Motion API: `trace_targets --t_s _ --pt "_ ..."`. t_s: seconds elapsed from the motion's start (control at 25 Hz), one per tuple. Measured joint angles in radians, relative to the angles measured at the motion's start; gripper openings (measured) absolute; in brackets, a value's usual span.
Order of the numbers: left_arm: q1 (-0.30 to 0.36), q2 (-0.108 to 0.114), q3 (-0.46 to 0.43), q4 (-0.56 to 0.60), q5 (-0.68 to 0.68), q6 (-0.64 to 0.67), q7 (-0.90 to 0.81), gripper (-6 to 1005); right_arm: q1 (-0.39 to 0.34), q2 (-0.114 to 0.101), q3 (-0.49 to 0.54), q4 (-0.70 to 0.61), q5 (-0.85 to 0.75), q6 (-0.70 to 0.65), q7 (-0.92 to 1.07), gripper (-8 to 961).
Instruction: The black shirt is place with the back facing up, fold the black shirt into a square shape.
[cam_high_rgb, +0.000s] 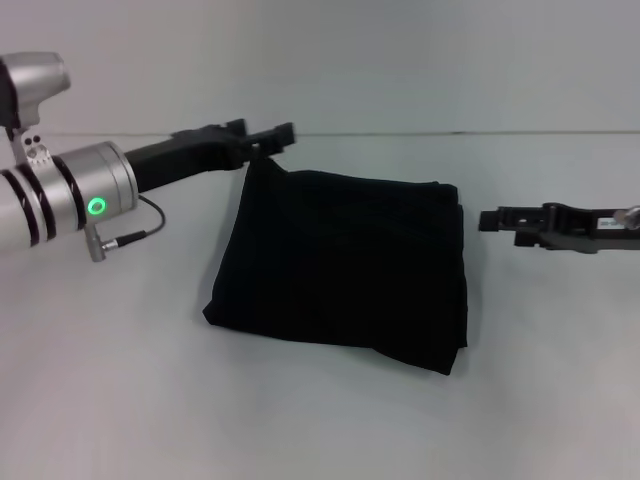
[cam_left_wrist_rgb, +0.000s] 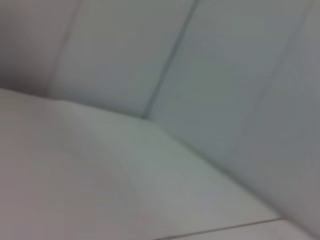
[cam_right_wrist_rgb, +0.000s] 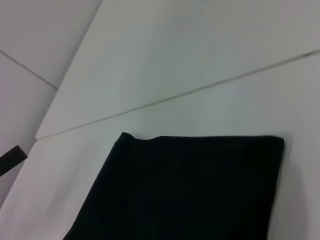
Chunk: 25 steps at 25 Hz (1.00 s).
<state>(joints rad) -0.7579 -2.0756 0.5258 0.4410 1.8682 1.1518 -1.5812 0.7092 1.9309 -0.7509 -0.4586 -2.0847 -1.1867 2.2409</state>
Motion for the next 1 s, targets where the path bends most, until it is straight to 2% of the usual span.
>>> trace_targets --t_s 0.08,0.24,1.0 --pt "-0.007 0.000 0.004 0.003 0.019 -0.073 -0.008 931 0.012 0.014 -0.003 0.025 0.001 0.024 -0.003 882" --pt "-0.013 -0.001 0.021 0.004 0.022 -0.127 -0.005 925 0.019 0.025 -0.004 0.032 0.000 0.047 -0.005 883" --pt "-0.003 -0.013 0.054 -0.001 0.023 -0.200 0.014 897 0.057 0.064 -0.008 0.063 0.000 0.180 -0.011 882"
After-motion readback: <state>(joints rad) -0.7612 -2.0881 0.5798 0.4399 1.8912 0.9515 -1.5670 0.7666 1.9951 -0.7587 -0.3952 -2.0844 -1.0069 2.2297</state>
